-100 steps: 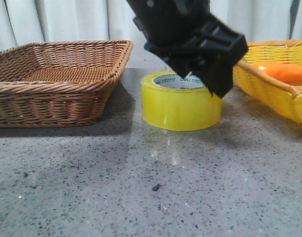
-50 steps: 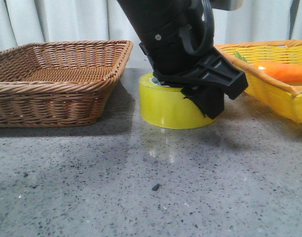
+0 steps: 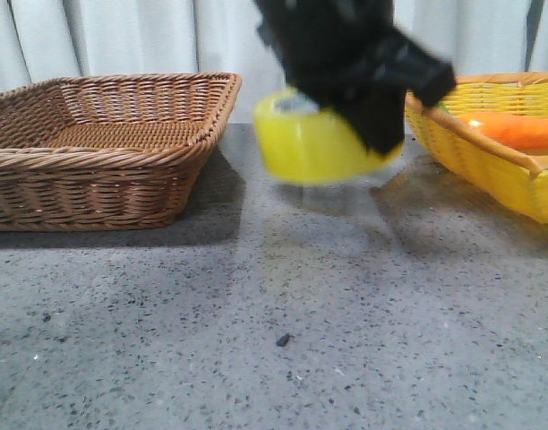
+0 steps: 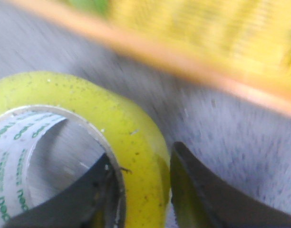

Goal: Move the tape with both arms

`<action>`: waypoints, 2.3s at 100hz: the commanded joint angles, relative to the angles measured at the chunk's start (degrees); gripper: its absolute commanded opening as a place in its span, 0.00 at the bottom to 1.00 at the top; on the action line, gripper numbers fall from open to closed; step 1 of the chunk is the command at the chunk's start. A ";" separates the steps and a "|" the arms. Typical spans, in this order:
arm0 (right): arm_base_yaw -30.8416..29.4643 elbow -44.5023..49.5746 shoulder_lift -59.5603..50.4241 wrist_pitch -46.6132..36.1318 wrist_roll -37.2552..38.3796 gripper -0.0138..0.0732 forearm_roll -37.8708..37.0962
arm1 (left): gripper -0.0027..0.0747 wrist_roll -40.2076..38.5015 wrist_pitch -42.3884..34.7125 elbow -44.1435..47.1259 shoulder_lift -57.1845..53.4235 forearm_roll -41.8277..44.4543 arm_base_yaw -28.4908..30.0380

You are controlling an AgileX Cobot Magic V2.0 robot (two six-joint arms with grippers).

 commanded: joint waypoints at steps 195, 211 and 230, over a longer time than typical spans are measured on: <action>-0.01 9.20 -8.27 -7.29 -0.22 0.09 -6.17 | 0.14 -0.68 -10.15 24.98 -41.74 -10.27 18.12; -0.01 14.89 -12.88 -10.89 -0.22 0.09 -6.30 | 0.01 -0.68 -14.46 34.38 -52.35 -10.27 18.12; -0.01 22.08 -16.97 -18.00 -0.22 0.09 -6.39 | 0.01 -0.68 -23.55 48.25 -65.69 -10.27 18.12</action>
